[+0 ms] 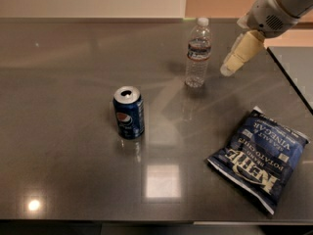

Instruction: Move water bottle near pepsi can

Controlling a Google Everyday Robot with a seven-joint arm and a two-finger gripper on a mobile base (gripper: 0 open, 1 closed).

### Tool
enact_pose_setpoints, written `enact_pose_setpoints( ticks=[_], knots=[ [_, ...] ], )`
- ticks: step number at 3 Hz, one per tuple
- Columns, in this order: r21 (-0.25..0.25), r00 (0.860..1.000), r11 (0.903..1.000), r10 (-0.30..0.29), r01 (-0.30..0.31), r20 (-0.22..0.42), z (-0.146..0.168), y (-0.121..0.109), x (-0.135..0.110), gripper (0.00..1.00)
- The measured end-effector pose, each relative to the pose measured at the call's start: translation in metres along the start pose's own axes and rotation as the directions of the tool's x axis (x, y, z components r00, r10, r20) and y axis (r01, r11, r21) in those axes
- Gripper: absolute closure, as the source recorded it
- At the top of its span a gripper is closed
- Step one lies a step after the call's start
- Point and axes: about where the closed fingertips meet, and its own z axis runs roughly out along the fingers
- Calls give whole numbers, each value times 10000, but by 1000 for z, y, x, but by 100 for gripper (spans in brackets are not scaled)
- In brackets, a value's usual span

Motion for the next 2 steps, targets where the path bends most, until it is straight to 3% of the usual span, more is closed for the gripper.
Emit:
enact_pose_setpoints(
  ticks=[2],
  knots=[
    [-141, 9884, 9980, 630, -616, 1381, 40, -31, -28, 0]
  ],
)
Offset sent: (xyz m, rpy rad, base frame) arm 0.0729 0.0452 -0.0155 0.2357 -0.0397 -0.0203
